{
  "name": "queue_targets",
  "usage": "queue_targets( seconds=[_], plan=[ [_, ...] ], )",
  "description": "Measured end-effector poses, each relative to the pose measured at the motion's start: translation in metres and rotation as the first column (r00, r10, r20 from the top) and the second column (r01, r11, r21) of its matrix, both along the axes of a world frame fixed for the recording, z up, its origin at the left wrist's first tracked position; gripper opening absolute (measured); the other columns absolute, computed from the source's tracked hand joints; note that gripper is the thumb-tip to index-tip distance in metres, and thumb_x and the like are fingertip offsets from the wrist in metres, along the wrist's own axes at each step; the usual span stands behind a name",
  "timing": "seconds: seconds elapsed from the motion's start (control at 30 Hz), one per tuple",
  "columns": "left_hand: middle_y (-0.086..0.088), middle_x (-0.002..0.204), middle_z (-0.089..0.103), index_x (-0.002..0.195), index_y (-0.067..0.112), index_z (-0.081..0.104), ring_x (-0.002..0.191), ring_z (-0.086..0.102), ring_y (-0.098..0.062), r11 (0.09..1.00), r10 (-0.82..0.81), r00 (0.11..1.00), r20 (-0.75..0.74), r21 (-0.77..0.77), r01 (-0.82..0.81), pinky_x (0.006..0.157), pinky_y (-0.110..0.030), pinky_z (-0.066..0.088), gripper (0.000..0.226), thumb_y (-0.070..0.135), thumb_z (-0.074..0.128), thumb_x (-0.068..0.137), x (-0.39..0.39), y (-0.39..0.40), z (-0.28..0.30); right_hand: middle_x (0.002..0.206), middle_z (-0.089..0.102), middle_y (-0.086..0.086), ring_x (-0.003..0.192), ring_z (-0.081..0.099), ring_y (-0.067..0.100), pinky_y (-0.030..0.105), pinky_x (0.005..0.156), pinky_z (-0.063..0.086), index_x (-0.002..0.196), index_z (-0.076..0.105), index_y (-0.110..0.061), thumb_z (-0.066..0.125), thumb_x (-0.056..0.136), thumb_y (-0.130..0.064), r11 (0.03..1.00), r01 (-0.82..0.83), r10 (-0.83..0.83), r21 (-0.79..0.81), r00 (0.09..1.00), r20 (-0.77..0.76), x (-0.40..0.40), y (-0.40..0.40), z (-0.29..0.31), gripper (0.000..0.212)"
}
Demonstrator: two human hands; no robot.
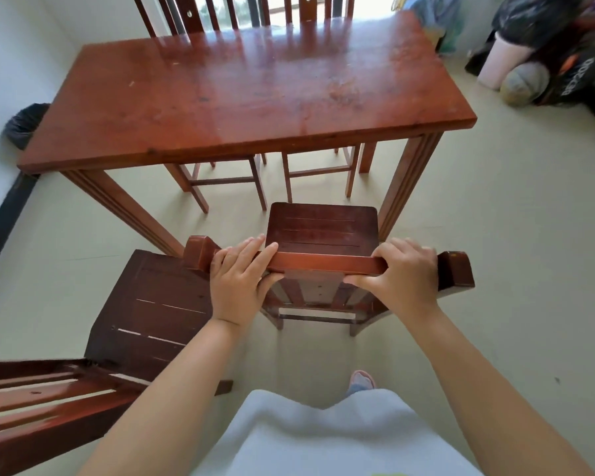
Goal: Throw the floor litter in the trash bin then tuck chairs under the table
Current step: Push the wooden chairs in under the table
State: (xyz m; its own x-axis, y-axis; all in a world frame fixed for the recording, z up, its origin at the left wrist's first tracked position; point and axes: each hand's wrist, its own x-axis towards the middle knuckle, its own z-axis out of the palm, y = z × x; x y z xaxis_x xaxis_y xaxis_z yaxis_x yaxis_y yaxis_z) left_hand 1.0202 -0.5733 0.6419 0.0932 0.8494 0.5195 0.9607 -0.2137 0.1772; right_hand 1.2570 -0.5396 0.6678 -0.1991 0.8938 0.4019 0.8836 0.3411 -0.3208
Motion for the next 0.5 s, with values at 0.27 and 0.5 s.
queue_targets(
  seconds=[0.27, 0.5],
  plan=[
    [-0.014, 0.106, 0.069, 0.112, 0.015, 0.051, 0.098, 0.064, -0.030, 0.996, 0.008, 1.000, -0.020, 0.090, -0.006, 0.089, -0.036, 0.034, 0.040, 0.046, 0.034, 0.092, 0.028, 0.038, -0.004, 0.057, 0.063, 0.010, 0.052, 0.058, 0.028, 0.032, 0.057, 0.047, 0.059, 0.060, -0.005, 0.058, 0.057, -0.062, 0.991, -0.092, 0.086, 0.097, 0.995, 0.058, 0.027, 0.049, 0.001, 0.057],
    [-0.013, 0.105, 0.069, 0.109, 0.013, 0.056, 0.098, 0.064, -0.032, 0.996, 0.064, 0.997, -0.033, 0.070, -0.062, 0.089, -0.036, 0.032, 0.042, 0.043, 0.032, 0.093, 0.069, 0.083, -0.001, 0.064, 0.065, 0.016, 0.061, 0.059, 0.036, 0.041, 0.062, 0.047, 0.065, 0.062, -0.002, 0.084, 0.050, -0.041, 0.991, -0.110, 0.102, 0.071, 0.989, 0.110, 0.061, 0.114, 0.004, 0.048]
  ],
)
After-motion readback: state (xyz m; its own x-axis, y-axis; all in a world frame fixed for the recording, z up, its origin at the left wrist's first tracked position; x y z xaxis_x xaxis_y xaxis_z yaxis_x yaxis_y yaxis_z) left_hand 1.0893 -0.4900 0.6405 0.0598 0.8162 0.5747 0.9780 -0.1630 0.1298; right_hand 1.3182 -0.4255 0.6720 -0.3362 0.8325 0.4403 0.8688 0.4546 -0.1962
